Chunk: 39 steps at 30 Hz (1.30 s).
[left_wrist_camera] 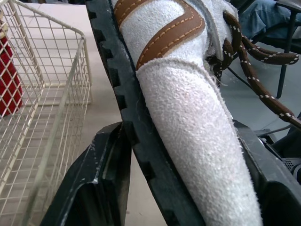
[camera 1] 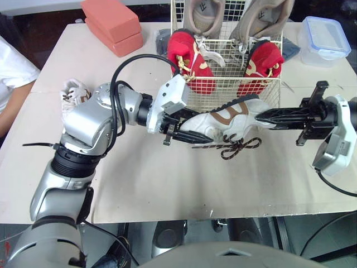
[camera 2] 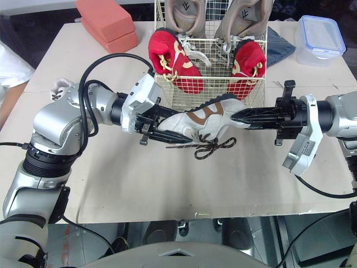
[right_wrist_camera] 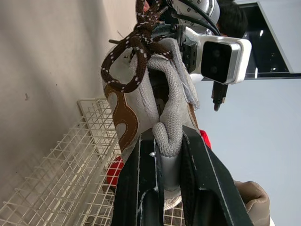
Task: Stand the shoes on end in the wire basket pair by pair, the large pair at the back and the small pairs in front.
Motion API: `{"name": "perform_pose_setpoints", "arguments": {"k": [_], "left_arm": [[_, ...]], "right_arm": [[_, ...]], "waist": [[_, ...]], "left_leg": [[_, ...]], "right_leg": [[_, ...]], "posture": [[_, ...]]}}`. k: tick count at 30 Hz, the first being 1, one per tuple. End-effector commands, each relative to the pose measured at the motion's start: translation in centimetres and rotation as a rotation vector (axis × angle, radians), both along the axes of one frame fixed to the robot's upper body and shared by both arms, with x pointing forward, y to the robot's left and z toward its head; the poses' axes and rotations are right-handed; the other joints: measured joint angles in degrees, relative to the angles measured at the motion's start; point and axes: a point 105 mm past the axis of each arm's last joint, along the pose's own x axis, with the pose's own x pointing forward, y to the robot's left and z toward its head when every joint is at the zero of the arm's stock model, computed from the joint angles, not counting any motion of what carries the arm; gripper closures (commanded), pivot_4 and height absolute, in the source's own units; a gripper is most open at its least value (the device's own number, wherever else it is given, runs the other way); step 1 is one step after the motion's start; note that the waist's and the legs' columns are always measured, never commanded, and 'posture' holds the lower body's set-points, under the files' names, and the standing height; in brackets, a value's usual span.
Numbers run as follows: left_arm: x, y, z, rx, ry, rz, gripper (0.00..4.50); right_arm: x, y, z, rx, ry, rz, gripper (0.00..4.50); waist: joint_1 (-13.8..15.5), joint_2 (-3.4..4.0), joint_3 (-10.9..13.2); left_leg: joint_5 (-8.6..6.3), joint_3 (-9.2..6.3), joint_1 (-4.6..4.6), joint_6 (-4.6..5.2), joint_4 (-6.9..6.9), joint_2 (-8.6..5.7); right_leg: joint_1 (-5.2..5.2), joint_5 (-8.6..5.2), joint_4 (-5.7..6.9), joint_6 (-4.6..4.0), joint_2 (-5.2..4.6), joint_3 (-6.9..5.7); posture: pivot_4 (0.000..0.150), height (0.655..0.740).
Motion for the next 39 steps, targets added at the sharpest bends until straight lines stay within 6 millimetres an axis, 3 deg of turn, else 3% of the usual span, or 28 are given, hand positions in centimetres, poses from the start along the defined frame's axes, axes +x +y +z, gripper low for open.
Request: {"name": "perform_pose_setpoints", "arguments": {"k": [1, 14, 18, 19, 21, 24, 25, 30, 37, 39], "left_arm": [[-0.6, 0.3, 0.9, 0.007, -0.014, -0.035, 2.99], [-0.4, 0.9, -0.4, 0.146, 0.026, -0.027, 2.99], [1.5, 0.4, 0.6, 0.099, 0.012, 0.055, 2.99], [1.2, 0.5, 0.6, 0.110, 0.016, 0.035, 2.42], [0.7, 0.6, 0.8, 0.118, 0.032, 0.008, 1.74], [0.0, 0.8, 1.0, 0.132, 0.088, -0.025, 0.11], [-0.2, 0.9, 1.1, 0.134, 0.106, -0.039, 0.04], [-0.4, 1.1, 1.4, 0.187, 0.142, -0.071, 0.04], [0.7, 1.2, 0.4, 0.285, 0.128, -0.079, 0.04], [1.0, 1.0, 0.3, 0.280, 0.137, -0.076, 0.55]], "right_arm": [[-0.1, 0.0, 0.5, -0.032, -0.028, 0.015, 4.50], [0.5, 0.9, 0.2, -0.094, -0.007, 0.046, 4.50], [0.7, 1.1, 0.5, -0.090, -0.004, 0.046, 4.50], [0.7, 1.1, 0.5, -0.089, -0.004, 0.046, 4.50], [0.8, 1.2, 0.5, -0.089, -0.005, 0.047, 4.50], [0.8, 1.3, 0.4, -0.098, -0.005, 0.053, 4.50], [0.8, 1.3, 0.4, -0.104, -0.007, 0.056, 4.50], [0.6, 1.7, 0.1, -0.131, -0.026, 0.087, 4.50], [0.5, 2.8, 0.5, -0.127, -0.053, 0.130, 4.50], [0.4, 2.8, 0.5, -0.127, -0.054, 0.131, 4.50]], "waist": [[-0.01, 0.00, 0.00], [-0.02, 0.00, 0.00], [0.06, 0.00, 0.01], [0.00, 0.00, 0.01], [-0.05, 0.00, 0.01], [-0.09, 0.00, 0.02], [-0.09, 0.01, 0.03], [-0.06, 0.01, 0.03], [-0.06, 0.01, 0.03], [-0.06, 0.01, 0.03]], "left_leg": [[0.00, 0.00, 0.01, 0.00, 0.00, 0.00], [0.00, -0.01, -0.01, 0.00, 0.01, 0.00], [0.00, -0.01, -0.02, 0.00, 0.06, -0.01], [0.00, -0.04, -0.05, 0.00, 0.12, -0.01], [-0.01, -0.01, -0.05, 0.01, 0.13, 0.00], [-0.01, -0.01, -0.07, 0.01, 0.11, 0.00], [-0.01, -0.01, -0.07, 0.01, 0.11, 0.01], [-0.01, -0.01, -0.07, 0.01, 0.17, 0.01], [-0.01, -0.01, -0.08, 0.01, 0.18, -0.01], [-0.01, -0.01, -0.08, 0.02, 0.18, -0.02]], "right_leg": [[0.00, 0.00, 0.00, 0.00, 0.00, 0.00], [-0.01, 0.00, 0.01, -0.01, 0.01, -0.01], [-0.01, 0.00, 0.05, 0.00, 0.01, -0.03], [-0.01, 0.00, 0.06, 0.00, 0.01, -0.05], [-0.01, 0.00, 0.05, 0.00, 0.01, -0.02], [-0.05, 0.00, 0.05, -0.01, 0.03, -0.01], [-0.05, 0.00, 0.05, -0.01, 0.03, -0.02], [-0.05, -0.01, 0.10, 0.00, 0.03, -0.02], [-0.05, -0.01, 0.11, -0.01, 0.04, -0.01], [-0.05, -0.01, 0.11, -0.01, 0.05, -0.02]], "posture": [[0.150, 0.6860], [0.150, 0.6860], [0.150, 0.6860], [0.150, 0.6860], [0.150, 0.6860], [0.150, 0.6860], [0.150, 0.6860], [0.150, 0.6860], [0.150, 0.6860], [0.150, 0.6860]]}}
